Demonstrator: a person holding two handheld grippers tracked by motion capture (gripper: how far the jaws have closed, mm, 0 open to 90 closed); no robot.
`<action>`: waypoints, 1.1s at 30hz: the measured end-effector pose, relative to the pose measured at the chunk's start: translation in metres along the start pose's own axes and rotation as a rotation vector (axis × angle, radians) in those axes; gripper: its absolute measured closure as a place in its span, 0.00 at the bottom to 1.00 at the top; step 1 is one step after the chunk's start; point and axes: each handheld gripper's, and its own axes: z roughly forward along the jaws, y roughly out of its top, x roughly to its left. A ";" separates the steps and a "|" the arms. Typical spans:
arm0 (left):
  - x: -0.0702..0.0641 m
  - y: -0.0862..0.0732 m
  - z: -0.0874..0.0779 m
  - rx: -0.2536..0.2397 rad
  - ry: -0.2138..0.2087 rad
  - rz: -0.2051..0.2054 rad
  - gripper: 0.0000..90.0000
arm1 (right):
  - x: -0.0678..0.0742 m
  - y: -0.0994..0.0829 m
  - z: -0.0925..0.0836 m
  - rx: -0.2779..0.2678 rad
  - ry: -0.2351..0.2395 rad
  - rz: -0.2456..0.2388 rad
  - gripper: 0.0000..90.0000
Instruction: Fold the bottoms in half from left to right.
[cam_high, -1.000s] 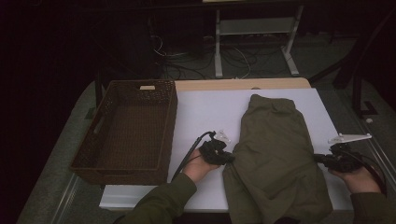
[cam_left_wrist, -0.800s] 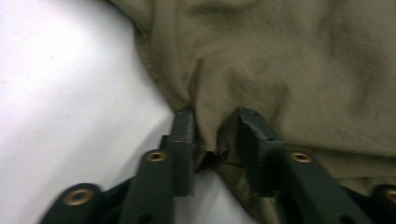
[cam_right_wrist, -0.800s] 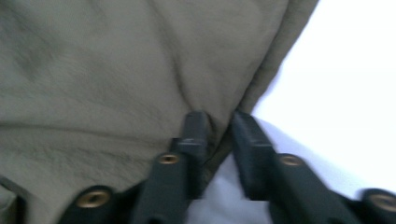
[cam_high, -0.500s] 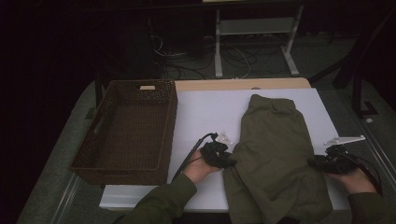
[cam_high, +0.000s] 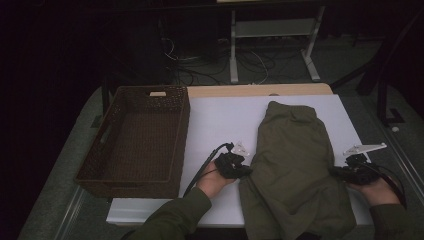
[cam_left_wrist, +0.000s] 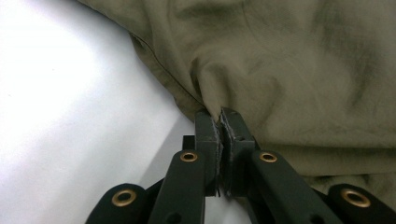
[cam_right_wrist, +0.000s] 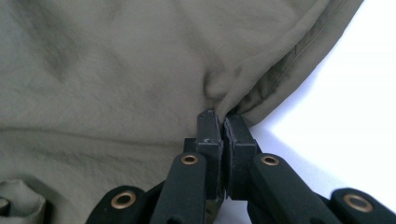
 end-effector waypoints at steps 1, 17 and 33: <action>0.000 0.000 -0.001 -0.005 0.001 -0.003 0.96 | 0.000 0.001 0.000 -0.002 -0.004 -0.002 0.96; 0.019 -0.002 -0.019 -0.033 0.068 -0.057 0.96 | -0.007 0.035 0.020 -0.059 -0.032 -0.021 0.96; 0.055 -0.002 -0.033 -0.043 0.225 -0.168 0.96 | -0.014 0.098 0.060 -0.135 -0.060 -0.056 0.97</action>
